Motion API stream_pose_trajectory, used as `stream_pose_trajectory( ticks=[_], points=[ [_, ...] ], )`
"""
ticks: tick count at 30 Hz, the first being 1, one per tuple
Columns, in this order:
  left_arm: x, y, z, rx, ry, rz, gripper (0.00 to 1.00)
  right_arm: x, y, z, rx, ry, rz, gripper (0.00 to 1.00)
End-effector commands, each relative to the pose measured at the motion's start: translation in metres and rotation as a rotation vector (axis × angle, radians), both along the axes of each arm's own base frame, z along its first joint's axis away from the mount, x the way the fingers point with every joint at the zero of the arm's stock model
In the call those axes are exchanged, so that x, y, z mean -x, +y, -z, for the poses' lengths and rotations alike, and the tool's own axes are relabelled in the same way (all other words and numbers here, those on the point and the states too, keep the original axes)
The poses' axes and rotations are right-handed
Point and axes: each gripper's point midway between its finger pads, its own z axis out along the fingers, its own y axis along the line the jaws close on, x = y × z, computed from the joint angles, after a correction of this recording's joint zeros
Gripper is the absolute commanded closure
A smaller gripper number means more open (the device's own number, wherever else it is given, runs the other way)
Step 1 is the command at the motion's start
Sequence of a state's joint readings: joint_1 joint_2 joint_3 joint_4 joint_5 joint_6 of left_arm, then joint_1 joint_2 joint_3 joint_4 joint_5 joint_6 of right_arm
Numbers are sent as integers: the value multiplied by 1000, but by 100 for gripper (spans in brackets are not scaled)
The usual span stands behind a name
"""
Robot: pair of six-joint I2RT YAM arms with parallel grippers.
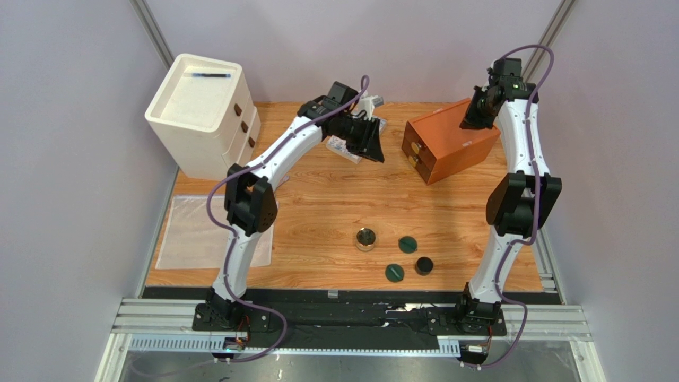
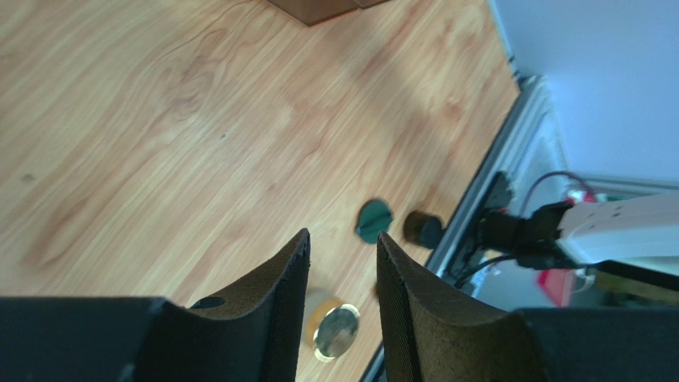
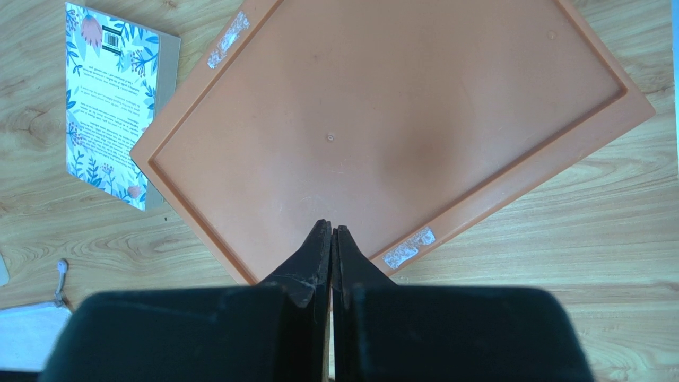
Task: Organize the makeup
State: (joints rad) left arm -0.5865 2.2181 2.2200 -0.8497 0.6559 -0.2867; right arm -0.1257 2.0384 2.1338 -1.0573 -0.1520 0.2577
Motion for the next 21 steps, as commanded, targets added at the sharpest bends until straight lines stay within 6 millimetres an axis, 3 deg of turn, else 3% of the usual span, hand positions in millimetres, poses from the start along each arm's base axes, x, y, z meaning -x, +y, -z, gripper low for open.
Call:
stream_pose_trajectory(
  ticks=[1,3,4,6,10,11,12,21],
  points=[
    [-6,-42,-37,280,119,26,56,-8,0,-8,1,-35,-2,100],
    [-19,-56,-41,362,166,-17,55,-9,0,-2,3,-24,-11,100],
    [-23,-60,-26,368,209,-35,55,-10,-1,1,10,-18,-13,100],
    [-33,-68,-23,403,253,-73,55,-12,-5,5,22,-13,-7,100],
    [-52,-83,4,456,327,-125,52,-21,-14,8,32,-24,31,100],
    [-54,-85,7,468,389,-148,52,-22,-19,8,34,-30,48,100],
    [-55,-88,24,463,434,-156,51,-27,-21,5,22,-50,74,100],
    [-74,-98,63,481,523,-224,49,-42,-52,-11,-71,-122,177,100]
  ],
)
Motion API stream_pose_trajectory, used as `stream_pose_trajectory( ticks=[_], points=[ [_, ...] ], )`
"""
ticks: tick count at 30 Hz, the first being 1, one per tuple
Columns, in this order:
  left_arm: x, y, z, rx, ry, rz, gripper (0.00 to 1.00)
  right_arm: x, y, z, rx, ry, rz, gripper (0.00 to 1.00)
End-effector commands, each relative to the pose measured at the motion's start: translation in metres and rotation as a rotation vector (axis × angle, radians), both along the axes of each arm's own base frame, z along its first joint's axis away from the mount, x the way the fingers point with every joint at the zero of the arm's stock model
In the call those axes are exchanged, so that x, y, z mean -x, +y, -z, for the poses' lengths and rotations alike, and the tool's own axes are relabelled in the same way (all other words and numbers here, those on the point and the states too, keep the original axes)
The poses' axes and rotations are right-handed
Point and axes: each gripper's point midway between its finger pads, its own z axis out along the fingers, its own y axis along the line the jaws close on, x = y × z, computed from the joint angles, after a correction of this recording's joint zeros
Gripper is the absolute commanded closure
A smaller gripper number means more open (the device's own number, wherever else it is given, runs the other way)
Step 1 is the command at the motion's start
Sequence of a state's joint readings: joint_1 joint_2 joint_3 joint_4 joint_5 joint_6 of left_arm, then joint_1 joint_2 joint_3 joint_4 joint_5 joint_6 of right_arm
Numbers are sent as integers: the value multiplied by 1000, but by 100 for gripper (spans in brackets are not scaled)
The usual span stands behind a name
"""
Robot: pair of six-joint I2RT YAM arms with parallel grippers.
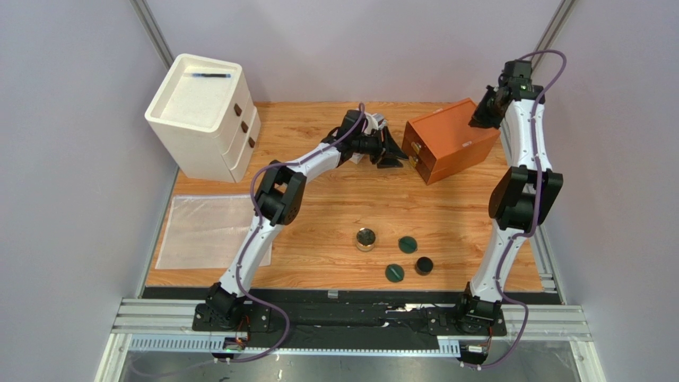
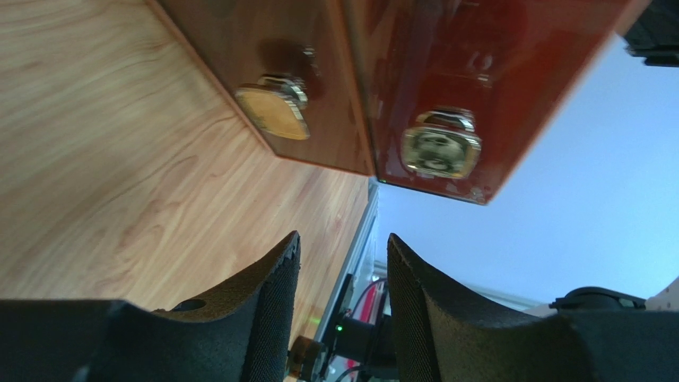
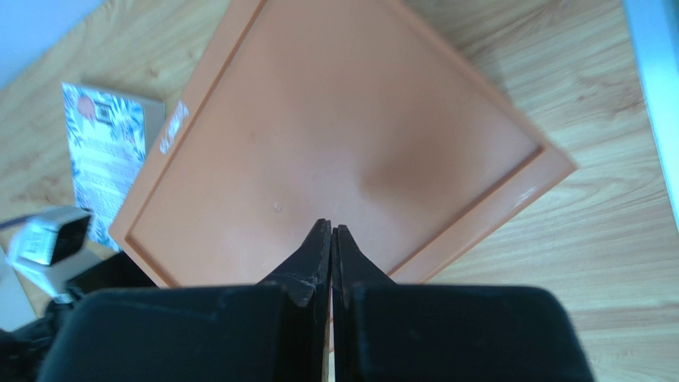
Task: Organize the makeup
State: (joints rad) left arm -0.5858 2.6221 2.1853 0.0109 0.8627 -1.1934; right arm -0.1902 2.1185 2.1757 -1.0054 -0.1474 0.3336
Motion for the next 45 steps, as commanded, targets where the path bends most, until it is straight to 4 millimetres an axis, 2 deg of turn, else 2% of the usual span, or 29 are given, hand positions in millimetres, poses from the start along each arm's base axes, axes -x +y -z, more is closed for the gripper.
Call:
stream_pose_trajectory(
  ticks=[1,5,8,15,17,23,36,45],
  points=[
    [-12,-5,-21,64,-6,-15,49,-21,-20,-30,-23,-120,61,100],
    [-19,-4,-5,43,22,-41,49,-22,-35,-34,-11,-135,91,100],
    [-25,-6,10,39,49,-67,49,-23,-38,-34,-27,-139,92,100],
    [-43,-14,16,46,42,-121,47,-22,-32,-25,-49,-121,68,100],
    [-46,-15,23,24,43,-139,46,-20,-30,-21,-48,-110,63,100],
    [-53,-16,26,-27,-3,-194,42,-17,-29,-10,-49,-84,54,100],
    [-38,-40,33,-36,-8,-187,34,-8,-15,22,-79,-11,23,100],
    [-32,-41,46,-79,-1,-177,34,-2,-13,34,-92,22,17,100]
  ],
)
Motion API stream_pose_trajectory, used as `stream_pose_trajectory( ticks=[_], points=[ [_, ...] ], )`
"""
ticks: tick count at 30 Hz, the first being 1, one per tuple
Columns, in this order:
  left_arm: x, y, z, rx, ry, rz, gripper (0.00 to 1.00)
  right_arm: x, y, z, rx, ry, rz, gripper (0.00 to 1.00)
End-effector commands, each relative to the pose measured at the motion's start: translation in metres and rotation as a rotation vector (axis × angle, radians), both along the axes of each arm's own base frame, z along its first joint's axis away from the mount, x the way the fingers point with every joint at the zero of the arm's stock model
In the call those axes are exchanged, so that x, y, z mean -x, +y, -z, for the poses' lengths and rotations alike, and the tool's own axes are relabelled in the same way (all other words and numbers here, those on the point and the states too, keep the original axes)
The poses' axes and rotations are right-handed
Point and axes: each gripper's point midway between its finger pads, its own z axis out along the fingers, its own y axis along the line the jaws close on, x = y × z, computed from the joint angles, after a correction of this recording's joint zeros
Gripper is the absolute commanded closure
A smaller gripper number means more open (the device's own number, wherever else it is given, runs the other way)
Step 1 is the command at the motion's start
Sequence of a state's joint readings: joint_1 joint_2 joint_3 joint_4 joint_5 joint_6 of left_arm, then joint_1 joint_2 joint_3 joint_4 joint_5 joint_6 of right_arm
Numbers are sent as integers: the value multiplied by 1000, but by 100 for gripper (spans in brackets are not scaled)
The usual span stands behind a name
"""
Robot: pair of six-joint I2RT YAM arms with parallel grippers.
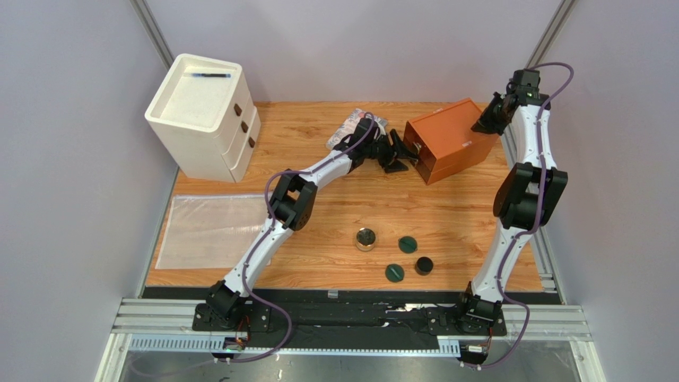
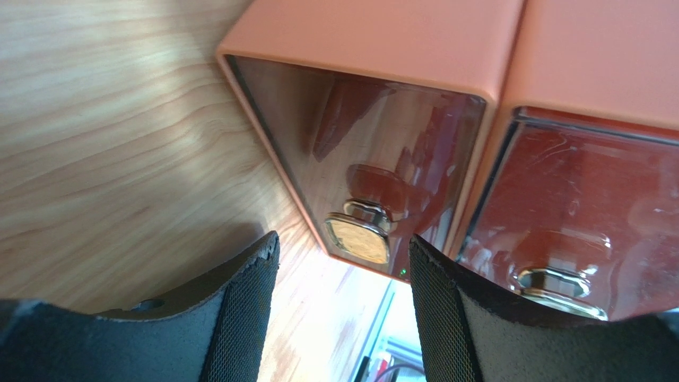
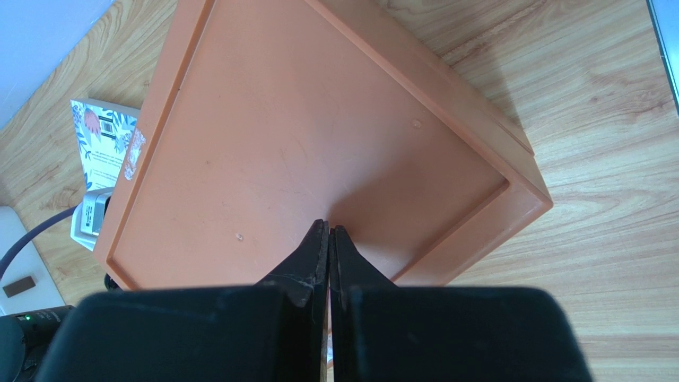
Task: Organize the makeup
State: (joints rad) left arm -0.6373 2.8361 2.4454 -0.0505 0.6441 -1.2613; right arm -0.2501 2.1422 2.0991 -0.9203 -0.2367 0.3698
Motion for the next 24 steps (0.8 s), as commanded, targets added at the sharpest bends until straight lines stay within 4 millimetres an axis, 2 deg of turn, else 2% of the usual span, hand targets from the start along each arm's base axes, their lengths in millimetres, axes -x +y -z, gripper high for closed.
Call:
stream_pose_trajectory(
  ticks=[1,7,14,24],
  points=[
    [-2,-5,-7,-16,-32,-10,34,4,5,9,0,20,-19,100],
    [-4,3,4,-107,-50,-40,33,7,6,15,-6,35,-25,100],
    [-11,8,3,-142,-59,-81,35,11,7,21,-6,52,-33,100],
    [-15,28,6,-202,-32,-114,39,13,7,26,-9,64,-34,100]
  ],
)
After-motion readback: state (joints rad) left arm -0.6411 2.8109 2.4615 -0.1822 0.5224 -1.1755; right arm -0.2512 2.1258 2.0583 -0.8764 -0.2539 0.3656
